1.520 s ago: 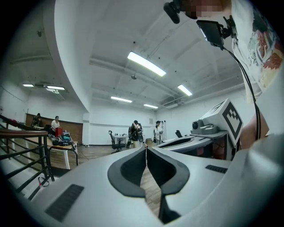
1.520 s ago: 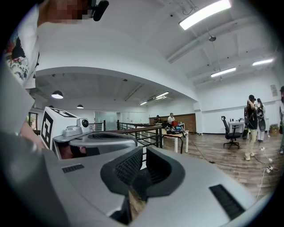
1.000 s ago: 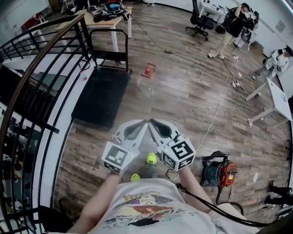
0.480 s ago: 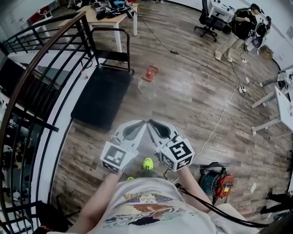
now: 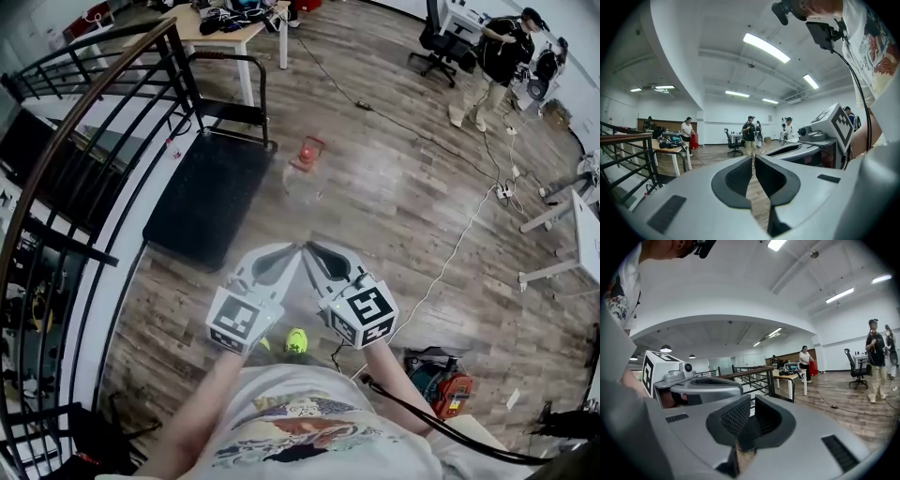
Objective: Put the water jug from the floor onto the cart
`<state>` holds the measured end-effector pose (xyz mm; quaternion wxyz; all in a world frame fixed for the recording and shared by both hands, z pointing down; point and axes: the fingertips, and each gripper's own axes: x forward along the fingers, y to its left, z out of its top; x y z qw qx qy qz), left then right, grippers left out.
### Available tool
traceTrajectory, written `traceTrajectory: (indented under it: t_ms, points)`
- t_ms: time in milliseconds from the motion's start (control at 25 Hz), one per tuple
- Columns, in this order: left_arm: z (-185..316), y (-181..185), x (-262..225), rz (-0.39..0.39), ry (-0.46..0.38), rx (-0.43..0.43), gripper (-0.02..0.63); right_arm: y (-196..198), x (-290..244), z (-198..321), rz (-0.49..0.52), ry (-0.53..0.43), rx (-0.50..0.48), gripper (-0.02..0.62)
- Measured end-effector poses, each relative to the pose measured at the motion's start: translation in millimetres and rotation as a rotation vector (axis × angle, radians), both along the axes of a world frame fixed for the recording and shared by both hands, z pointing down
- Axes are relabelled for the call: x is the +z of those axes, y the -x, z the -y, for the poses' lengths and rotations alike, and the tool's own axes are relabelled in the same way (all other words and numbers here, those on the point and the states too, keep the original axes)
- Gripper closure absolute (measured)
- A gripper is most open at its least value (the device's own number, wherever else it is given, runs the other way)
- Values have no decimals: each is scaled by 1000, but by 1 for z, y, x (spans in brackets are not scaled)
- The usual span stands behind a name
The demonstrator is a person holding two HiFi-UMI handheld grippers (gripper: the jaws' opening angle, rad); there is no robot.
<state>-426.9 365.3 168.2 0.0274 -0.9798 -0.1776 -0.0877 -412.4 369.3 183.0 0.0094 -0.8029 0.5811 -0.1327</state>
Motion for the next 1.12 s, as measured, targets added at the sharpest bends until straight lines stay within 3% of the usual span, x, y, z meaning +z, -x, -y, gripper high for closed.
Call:
traceTrajectory:
  t_ms: [480,1120]
  points:
    - [31,-56,3,4,-9,16,591,-55,8,31,-6,31,21,574]
    - [132,-189,-1,11,-11,113,591,-185,5,130,2,64,128,574]
